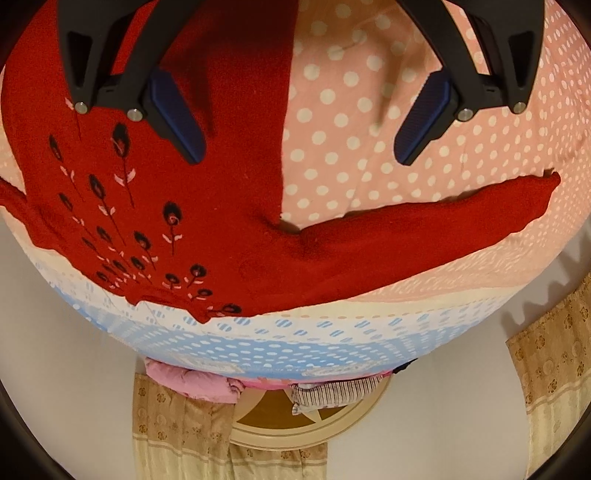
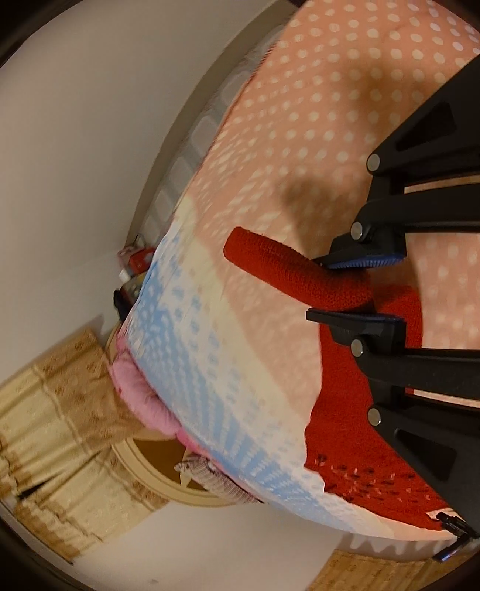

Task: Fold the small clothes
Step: 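Lift the sleeve with the right tool and fold it across the sweater body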

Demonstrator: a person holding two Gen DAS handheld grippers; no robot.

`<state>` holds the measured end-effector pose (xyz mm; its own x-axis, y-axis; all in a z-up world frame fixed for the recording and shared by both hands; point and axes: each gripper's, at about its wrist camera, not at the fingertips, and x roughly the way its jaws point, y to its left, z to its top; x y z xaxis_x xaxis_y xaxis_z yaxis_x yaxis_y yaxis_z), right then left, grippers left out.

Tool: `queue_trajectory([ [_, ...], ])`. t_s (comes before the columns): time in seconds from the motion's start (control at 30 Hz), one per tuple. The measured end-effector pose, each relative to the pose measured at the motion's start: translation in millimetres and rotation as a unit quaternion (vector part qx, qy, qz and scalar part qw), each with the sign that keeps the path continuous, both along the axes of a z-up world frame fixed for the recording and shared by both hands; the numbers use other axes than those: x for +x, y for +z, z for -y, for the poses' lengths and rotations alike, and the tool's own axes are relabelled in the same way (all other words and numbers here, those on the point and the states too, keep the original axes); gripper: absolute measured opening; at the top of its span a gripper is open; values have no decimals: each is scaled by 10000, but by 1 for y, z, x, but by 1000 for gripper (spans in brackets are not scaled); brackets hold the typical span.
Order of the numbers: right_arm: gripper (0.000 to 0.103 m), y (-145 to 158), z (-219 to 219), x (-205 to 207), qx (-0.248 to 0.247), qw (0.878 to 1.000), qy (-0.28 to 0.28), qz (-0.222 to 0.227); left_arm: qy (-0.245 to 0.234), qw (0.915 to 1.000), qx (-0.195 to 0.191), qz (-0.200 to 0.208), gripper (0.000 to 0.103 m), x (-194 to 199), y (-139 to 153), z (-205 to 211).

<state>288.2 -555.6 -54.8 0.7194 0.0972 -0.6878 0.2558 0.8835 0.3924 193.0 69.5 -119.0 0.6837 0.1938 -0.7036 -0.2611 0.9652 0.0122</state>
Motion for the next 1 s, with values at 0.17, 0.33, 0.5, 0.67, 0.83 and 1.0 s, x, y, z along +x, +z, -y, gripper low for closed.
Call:
queue_trajectory([
  [0.17,20,31,-24,8,-108,9994,240,214,-8,9999,-99,91,103,-9,6,-4],
  [0.33,20,60,-56,17,-182,9978,502,384,-1,9997,-133,211,103,-14,13,-8],
  [0.5,20,83,-92,26,-263,9952,760,561,55,9996,-75,256,103,-15,14,-13],
  [0.67,20,110,-129,37,-371,9915,1018,722,112,9994,-215,233,103,-16,10,-22],
  [0.83,20,133,-170,47,-537,9858,1341,853,212,9988,-320,290,103,-19,10,-30],
  [1.0,20,148,-209,54,-600,9805,1601,968,219,9985,-400,306,103,-22,8,-34],
])
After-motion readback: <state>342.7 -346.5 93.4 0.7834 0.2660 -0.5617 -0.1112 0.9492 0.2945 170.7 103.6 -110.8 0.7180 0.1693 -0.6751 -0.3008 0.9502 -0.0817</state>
